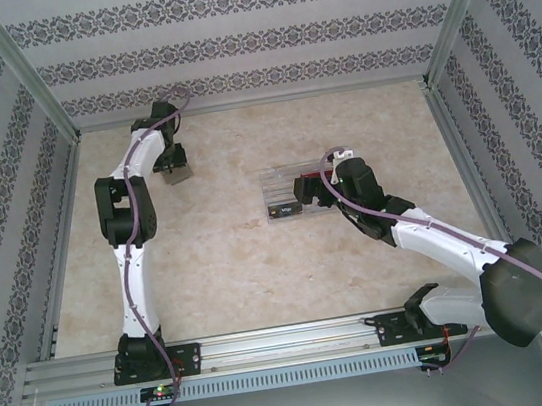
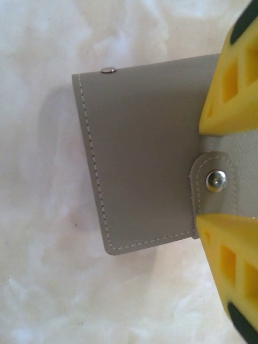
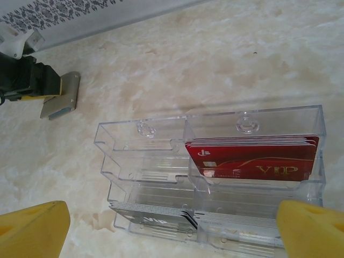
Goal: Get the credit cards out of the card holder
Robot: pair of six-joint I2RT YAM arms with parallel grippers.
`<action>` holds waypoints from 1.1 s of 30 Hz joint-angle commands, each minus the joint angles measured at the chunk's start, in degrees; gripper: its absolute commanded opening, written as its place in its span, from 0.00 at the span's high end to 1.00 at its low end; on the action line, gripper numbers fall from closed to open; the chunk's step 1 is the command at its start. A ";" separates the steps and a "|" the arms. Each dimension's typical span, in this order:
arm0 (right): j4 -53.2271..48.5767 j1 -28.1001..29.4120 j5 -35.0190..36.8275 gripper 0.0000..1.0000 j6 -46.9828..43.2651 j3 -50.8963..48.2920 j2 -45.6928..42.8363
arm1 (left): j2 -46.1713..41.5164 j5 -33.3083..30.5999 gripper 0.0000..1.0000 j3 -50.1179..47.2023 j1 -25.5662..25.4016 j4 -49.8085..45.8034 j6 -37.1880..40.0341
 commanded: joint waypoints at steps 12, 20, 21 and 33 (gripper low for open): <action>-0.93 0.89 1.01 0.02 -0.54 1.66 -0.80 | -0.57 -3.62 1.00 -1.81 -0.27 -5.29 2.43; -0.93 2.80 1.64 0.02 -1.62 1.58 -2.26 | -13.86 -0.25 1.00 -14.02 -3.51 1.95 -1.07; -0.93 3.03 1.72 0.02 -1.63 1.66 -2.38 | -15.97 0.19 1.00 -16.33 -4.31 3.07 -1.70; -3.47 6.78 1.34 0.02 -1.67 3.80 -2.22 | -43.46 -2.08 1.00 -47.82 -20.52 12.43 -14.00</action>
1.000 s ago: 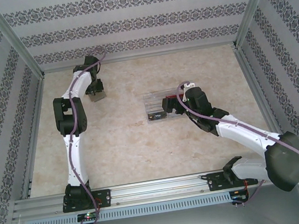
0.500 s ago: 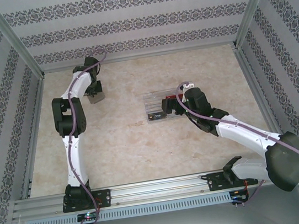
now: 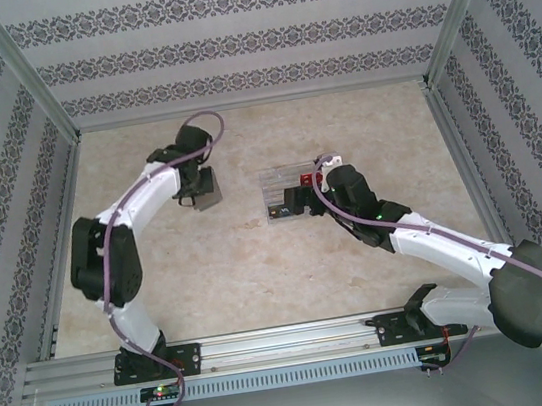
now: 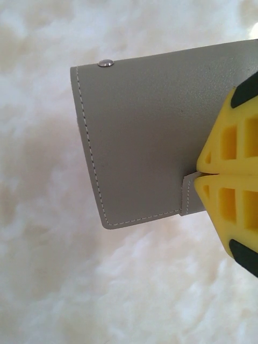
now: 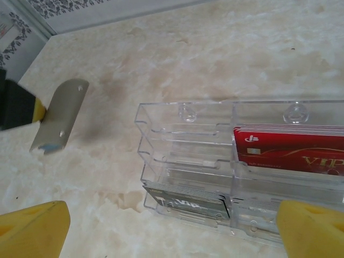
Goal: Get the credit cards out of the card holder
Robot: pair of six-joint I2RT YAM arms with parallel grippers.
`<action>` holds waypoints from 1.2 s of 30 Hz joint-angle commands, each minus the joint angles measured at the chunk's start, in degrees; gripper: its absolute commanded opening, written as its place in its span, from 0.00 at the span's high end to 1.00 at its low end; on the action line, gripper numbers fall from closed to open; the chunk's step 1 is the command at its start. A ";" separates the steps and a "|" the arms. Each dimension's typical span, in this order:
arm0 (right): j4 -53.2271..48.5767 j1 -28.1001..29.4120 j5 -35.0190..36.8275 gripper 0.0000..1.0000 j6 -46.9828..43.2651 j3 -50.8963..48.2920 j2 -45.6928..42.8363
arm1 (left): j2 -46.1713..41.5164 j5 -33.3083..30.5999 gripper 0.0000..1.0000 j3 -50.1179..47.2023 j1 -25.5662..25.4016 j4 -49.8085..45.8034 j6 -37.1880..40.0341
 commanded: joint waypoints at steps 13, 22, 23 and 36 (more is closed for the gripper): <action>-1.03 3.31 -17.63 0.23 5.27 -1.44 -4.75 | -19.07 -12.21 1.00 -25.32 -31.67 12.06 -30.30; 5.87 13.73 -14.08 0.44 13.11 -11.98 -3.16 | -23.23 -12.36 1.00 -36.82 -36.66 16.48 -40.41; 7.34 14.22 -14.76 0.44 14.23 -12.63 -2.21 | -23.47 -11.77 1.00 -38.10 -36.77 17.94 -40.89; 28.86 15.85 -24.52 0.43 25.74 -10.72 20.23 | -26.09 -9.32 1.00 -42.85 -37.03 23.45 -41.87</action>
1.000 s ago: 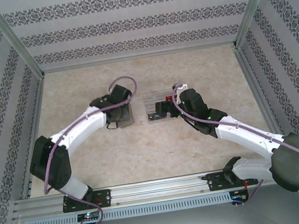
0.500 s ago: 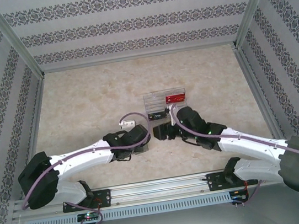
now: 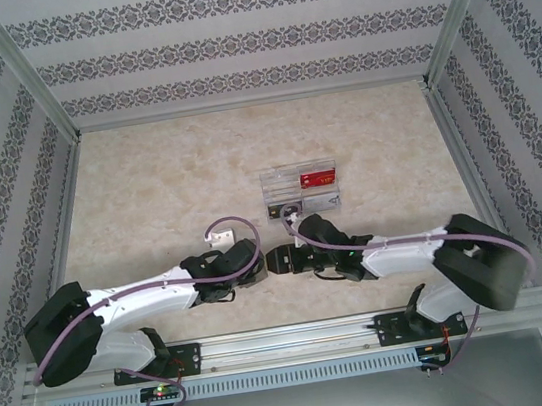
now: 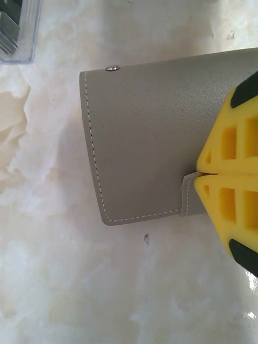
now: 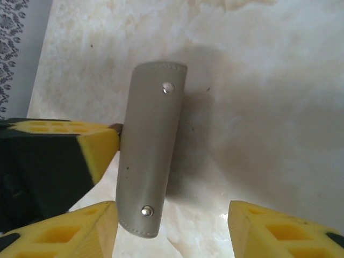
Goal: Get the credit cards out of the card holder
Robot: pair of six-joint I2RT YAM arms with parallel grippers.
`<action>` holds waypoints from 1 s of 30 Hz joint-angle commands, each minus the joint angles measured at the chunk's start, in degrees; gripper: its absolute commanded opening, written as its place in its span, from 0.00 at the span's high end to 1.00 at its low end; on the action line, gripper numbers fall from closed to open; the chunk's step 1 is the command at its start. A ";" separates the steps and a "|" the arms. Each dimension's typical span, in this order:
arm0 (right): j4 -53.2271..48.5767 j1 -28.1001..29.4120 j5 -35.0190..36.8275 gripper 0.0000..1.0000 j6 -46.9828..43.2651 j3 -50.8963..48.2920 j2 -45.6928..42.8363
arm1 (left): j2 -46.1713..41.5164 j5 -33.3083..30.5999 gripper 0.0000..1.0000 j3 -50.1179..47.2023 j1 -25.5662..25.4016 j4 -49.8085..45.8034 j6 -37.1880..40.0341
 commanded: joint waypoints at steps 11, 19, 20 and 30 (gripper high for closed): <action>18.68 0.69 -9.50 0.45 9.61 5.22 15.88 | -1.56 0.77 1.00 -1.05 -1.04 3.09 -0.93; 20.29 0.01 -8.39 1.00 11.04 3.80 16.52 | -2.91 0.13 1.00 -0.62 -1.04 1.68 -0.22; 20.23 -0.25 -7.89 1.00 11.07 3.14 16.05 | -3.68 -0.48 1.00 -0.71 -1.04 0.98 -0.14; 19.84 -1.32 -6.27 1.00 10.08 -0.90 13.29 | -16.88 -7.99 1.00 -4.48 -0.70 -6.97 -1.28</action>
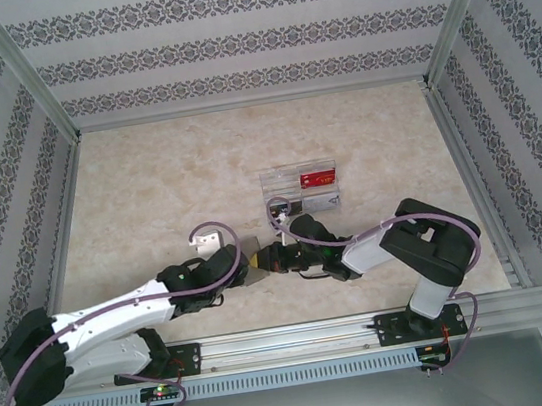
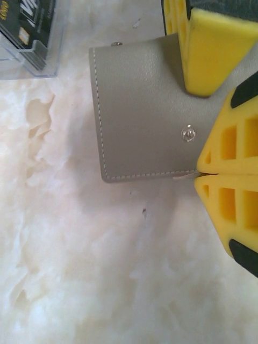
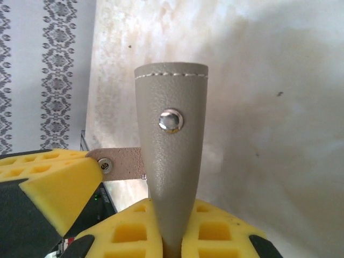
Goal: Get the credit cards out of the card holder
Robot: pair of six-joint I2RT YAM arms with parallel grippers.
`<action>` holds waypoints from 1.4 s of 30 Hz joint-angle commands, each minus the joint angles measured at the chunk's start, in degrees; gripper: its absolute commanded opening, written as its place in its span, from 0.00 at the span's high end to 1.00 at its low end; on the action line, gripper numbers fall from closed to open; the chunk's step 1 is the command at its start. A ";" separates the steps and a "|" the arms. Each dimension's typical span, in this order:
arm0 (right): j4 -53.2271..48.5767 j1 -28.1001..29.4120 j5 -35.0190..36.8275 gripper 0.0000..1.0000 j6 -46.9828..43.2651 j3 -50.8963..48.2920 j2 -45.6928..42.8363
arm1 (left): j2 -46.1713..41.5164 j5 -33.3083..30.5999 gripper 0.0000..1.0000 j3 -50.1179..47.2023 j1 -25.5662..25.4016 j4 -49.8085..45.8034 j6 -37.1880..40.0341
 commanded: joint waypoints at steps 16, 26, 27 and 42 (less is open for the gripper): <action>-2.54 0.58 0.38 0.37 -1.27 0.92 1.34 | -8.09 3.90 1.00 5.71 -0.55 3.23 10.65; -5.06 0.80 0.23 0.38 -1.92 1.74 1.88 | -9.65 -2.38 1.00 2.90 -0.47 -2.06 4.39; -5.24 0.87 0.27 0.39 -1.96 1.89 2.08 | -10.50 -3.95 1.00 2.80 -0.47 -4.10 3.10; -20.12 4.12 8.23 0.44 -6.39 5.44 -1.47 | -19.62 -17.09 1.00 -1.28 -0.47 -22.73 -12.73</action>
